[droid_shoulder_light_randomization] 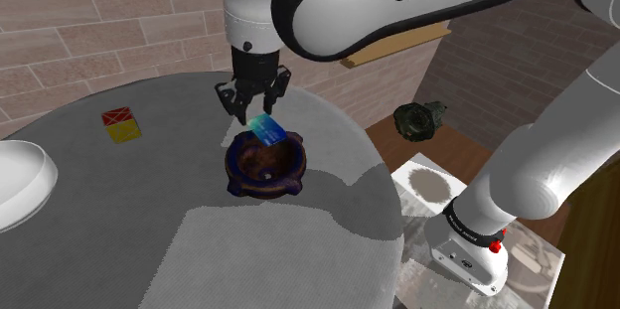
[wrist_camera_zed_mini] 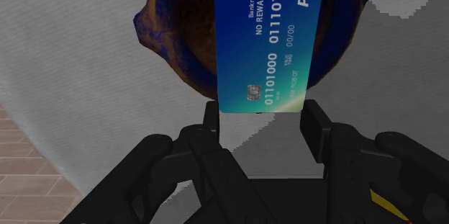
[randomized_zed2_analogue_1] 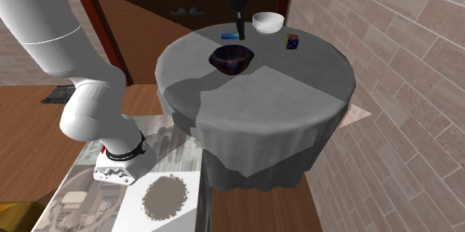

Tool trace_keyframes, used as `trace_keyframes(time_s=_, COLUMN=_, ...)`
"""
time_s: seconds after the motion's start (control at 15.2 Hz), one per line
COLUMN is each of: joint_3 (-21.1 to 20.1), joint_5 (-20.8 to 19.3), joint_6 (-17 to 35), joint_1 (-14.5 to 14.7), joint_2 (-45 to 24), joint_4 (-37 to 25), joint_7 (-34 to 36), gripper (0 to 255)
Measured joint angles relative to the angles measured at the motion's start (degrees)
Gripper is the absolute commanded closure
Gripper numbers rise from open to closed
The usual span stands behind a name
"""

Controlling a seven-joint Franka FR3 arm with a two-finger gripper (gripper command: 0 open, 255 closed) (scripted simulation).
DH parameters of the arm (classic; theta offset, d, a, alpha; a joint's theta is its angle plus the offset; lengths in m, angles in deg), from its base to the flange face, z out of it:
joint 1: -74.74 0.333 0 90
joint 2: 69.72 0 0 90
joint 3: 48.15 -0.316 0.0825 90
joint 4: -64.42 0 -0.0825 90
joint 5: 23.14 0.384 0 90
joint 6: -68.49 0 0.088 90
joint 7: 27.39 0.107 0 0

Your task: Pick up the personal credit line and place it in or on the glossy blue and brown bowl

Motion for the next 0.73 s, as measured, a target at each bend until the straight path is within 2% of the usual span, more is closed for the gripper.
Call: trace_keyframes(time_s=0.73, joint_3=-0.39, joint_5=-2.42, joint_6=8.15, joint_1=0.17, joint_2=-2.74, joint_4=6.17, joint_7=2.51, gripper=255)
